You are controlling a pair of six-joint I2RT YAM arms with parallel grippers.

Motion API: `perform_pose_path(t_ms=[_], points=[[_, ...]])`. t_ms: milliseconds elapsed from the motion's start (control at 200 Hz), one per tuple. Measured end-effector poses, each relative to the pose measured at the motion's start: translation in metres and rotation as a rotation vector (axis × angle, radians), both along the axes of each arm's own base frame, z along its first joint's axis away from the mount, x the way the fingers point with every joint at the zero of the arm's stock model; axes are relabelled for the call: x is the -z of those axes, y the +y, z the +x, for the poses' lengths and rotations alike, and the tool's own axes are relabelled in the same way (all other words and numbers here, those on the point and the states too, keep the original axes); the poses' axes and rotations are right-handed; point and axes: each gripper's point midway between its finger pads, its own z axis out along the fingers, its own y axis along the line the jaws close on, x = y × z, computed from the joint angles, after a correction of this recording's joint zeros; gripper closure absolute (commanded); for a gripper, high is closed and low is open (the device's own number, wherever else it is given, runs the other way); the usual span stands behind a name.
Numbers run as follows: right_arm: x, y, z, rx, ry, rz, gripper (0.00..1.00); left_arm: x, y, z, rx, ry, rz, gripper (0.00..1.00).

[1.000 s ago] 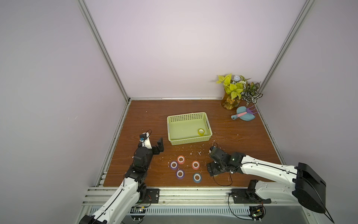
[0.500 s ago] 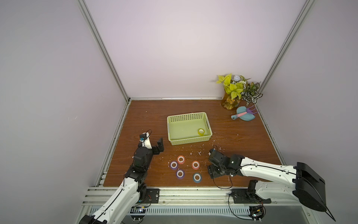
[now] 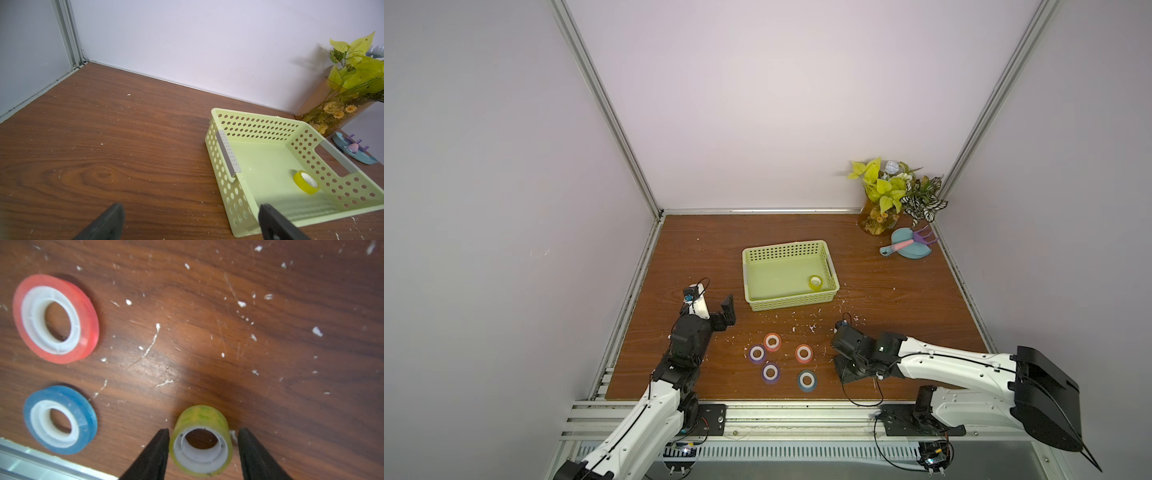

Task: Put the transparent tape into the storage box
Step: Pick up the tape from the center of the board.

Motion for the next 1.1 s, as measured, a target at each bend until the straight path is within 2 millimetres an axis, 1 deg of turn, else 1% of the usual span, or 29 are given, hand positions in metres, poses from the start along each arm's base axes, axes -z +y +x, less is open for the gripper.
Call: perform_pose_path(t_ms=[400,766,876,946,1096], points=[[0.004,-0.003,-0.001,-0.002,0.009,-0.022,0.49,0.001,0.000,0.000,0.000,0.005,0.001,0.01],[0.003,-0.006,0.001,0.004,-0.008,-0.036,0.50,0.001,0.000,0.000,0.000,0.005,0.001,0.01],[-0.002,-0.003,0.003,0.001,-0.018,-0.031,0.51,0.001,0.000,0.000,0.000,0.005,0.001,0.01],[-0.009,0.002,0.007,-0.004,-0.030,-0.018,0.51,0.001,0.000,0.000,0.000,0.005,0.001,0.01],[-0.034,0.018,0.025,-0.010,-0.089,0.026,0.51,0.001,0.000,0.000,0.000,0.004,0.001,0.01]])
